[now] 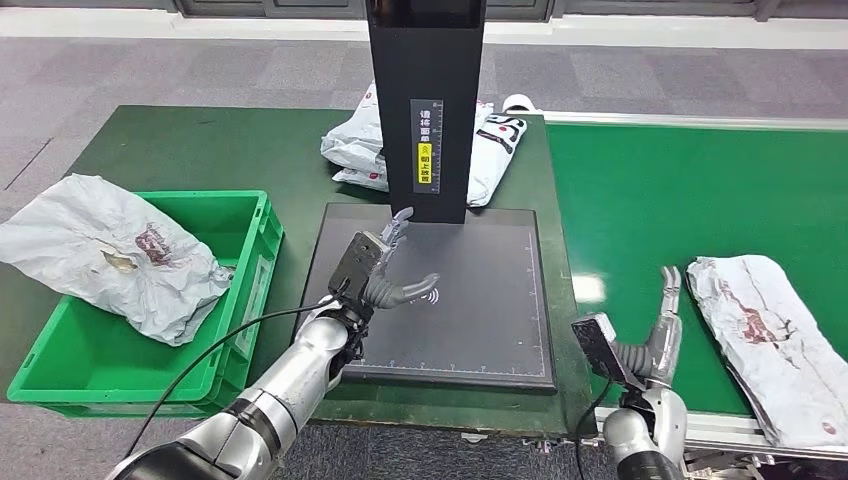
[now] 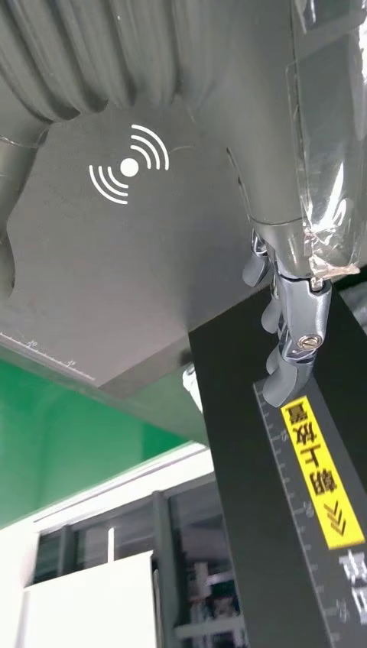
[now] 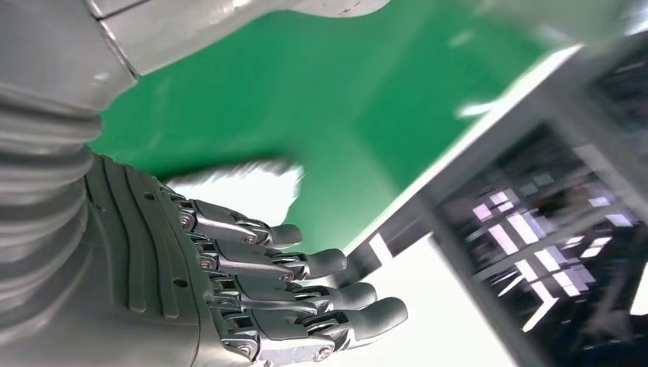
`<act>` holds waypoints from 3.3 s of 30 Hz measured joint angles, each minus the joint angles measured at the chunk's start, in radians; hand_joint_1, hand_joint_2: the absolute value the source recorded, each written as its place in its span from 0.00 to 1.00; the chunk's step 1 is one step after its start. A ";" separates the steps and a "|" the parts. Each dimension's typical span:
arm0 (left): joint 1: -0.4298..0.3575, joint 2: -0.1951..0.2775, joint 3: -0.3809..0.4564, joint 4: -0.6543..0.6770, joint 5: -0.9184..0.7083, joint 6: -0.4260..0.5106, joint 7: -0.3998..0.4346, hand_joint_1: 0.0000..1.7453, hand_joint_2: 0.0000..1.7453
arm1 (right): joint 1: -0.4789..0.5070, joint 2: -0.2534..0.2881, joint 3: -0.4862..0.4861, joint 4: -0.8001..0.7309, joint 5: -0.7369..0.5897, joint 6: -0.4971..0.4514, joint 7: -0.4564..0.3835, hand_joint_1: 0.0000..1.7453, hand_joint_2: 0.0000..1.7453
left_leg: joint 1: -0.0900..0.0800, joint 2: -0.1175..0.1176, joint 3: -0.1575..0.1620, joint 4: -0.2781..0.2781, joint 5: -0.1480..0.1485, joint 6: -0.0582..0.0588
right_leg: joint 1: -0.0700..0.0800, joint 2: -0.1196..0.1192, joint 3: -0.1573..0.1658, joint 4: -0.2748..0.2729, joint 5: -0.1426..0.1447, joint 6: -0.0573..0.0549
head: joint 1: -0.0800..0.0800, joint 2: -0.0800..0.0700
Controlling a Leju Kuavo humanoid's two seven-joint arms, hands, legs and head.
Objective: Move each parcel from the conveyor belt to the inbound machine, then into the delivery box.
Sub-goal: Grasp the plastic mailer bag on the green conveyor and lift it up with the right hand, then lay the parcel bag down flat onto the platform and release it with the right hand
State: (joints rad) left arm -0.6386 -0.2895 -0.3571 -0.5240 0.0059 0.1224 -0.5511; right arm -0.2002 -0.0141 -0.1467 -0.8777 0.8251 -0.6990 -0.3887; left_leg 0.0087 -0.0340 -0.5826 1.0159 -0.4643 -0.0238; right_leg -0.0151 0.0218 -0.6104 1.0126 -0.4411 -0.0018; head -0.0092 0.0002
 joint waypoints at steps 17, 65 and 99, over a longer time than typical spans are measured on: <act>0.005 -0.010 -0.006 0.060 0.021 0.061 -0.011 0.00 1.00 | 0.028 -0.088 -0.461 0.091 0.623 -0.002 0.494 0.00 1.00 | -0.001 -0.001 -0.001 0.000 -0.001 0.002 | -0.001 -0.001 0.000 0.000 -0.002 0.002 | 0.000 0.000; 0.101 0.055 0.087 -0.075 -0.058 0.133 -0.055 0.00 1.00 | -0.044 0.014 -0.111 0.014 -0.067 -0.001 -0.124 1.00 1.00 | 0.001 0.002 0.001 0.000 -0.001 0.003 | 0.001 0.003 0.002 0.000 -0.001 0.004 | 0.000 0.000; 0.039 0.058 0.091 -0.044 -0.028 0.193 -0.081 0.00 1.00 | 0.046 -0.058 0.727 -0.242 -0.062 0.599 0.307 0.00 1.00 | 0.001 0.000 0.001 0.000 -0.001 0.003 | 0.000 0.001 0.003 0.000 -0.002 0.004 | 0.000 0.000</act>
State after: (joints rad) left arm -0.5998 -0.2312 -0.2665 -0.5680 -0.0219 0.3155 -0.6325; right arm -0.1545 -0.0717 0.5805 -1.1200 0.7632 -0.1005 -0.0818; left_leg 0.0095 -0.0338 -0.5814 1.0157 -0.4653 -0.0205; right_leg -0.0151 0.0223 -0.6077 1.0124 -0.4431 0.0020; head -0.0093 0.0002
